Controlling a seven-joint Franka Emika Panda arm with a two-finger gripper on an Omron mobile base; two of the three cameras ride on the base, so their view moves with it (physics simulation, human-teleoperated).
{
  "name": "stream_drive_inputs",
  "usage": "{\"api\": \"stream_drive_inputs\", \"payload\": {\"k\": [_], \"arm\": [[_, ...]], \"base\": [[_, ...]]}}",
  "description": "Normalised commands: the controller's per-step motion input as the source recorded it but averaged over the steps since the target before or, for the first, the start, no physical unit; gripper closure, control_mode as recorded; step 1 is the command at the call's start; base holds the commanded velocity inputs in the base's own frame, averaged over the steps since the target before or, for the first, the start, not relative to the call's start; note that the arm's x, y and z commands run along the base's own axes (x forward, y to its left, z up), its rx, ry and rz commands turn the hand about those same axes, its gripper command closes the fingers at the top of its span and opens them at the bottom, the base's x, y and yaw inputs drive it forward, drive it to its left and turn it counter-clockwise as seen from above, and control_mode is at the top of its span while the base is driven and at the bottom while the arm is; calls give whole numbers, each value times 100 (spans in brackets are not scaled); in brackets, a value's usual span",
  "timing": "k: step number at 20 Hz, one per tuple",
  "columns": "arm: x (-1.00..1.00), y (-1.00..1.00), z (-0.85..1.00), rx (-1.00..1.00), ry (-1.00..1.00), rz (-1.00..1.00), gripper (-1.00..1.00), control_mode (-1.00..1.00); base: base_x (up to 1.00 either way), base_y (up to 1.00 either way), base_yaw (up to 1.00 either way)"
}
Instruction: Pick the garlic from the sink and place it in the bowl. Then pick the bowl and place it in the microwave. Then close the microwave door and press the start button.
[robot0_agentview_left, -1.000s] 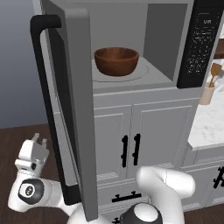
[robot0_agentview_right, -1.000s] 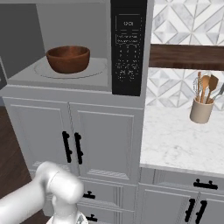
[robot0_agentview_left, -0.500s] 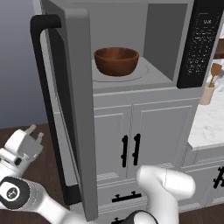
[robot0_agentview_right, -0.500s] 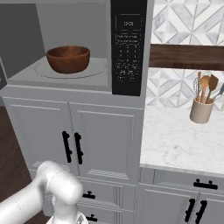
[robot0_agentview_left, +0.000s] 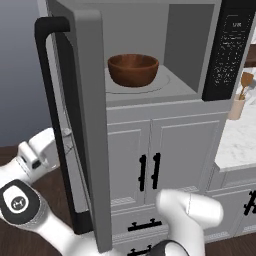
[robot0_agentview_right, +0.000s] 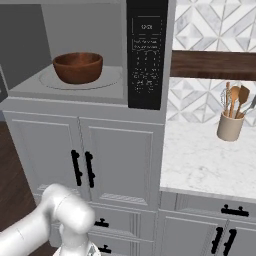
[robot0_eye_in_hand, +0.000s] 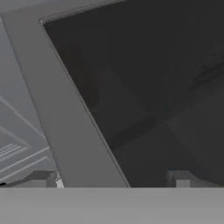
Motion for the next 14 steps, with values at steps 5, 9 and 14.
{"api": "stream_drive_inputs", "payload": {"k": [5, 9, 14], "arm": [[-11, -100, 2, 12, 0, 0, -100, -100], [-5, -100, 3, 12, 0, 0, -100, -100], [-1, -100, 13, 14, 0, 3, -100, -100]], "base": [[0, 0, 0], [0, 0, 0], [0, 0, 0]]}}
